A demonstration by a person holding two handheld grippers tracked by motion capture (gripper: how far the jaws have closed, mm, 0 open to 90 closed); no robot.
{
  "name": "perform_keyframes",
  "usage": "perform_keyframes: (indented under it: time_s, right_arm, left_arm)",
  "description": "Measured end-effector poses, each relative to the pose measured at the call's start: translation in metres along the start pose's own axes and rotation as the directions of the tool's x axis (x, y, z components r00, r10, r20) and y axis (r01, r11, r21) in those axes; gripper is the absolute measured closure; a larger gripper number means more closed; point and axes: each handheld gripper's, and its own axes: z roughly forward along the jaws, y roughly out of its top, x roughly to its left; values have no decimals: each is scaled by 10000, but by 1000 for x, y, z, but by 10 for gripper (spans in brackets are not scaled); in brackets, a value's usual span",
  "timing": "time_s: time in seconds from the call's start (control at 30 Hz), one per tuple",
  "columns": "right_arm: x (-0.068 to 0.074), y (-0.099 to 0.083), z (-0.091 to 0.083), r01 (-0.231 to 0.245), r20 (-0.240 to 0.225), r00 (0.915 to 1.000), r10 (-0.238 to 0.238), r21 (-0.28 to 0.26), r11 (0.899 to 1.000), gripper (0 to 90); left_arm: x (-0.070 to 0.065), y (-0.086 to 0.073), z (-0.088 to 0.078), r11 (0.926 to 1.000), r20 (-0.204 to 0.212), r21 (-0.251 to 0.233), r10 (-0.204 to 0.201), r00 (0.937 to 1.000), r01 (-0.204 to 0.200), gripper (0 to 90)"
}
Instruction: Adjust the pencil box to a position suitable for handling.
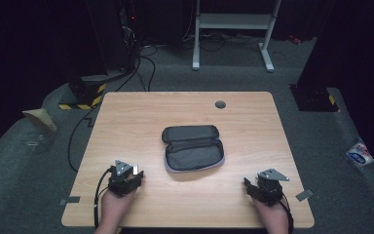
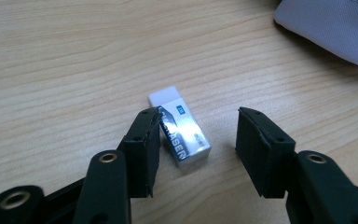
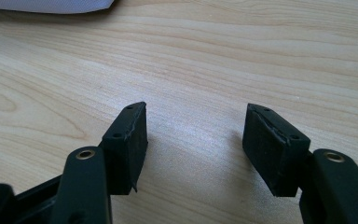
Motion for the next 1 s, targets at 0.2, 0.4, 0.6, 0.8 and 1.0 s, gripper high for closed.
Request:
perform_keyframes:
  time_s: [0.2,0.4,0.6,0.8,1.0]
  right_arm:
    - [1,-1,-1,-30,32,10000,30,-8,10000,399]
    - [0,-1,0,-33,85,10000,33,-36,10000,409]
    - [0,-1,0,-71,79,9999,71,-32,10000,409]
    - [1,-1,-1,-13,112,9999,13,-39,10000,411]
    - [1,-1,-1,-67,102,9999,68,-27,10000,410]
  left_arm:
    - [-1,6,7,9999,89,-61,114,9999,-114,526]
    - [-3,3,6,9989,51,-100,455,9990,-455,551]
    - [-1,0,4,9982,212,-214,573,9981,-569,595]
    - [-1,0,4,9985,73,-245,488,9988,-486,633]
    - [-1,0,3,9991,-56,-222,362,9993,-363,622]
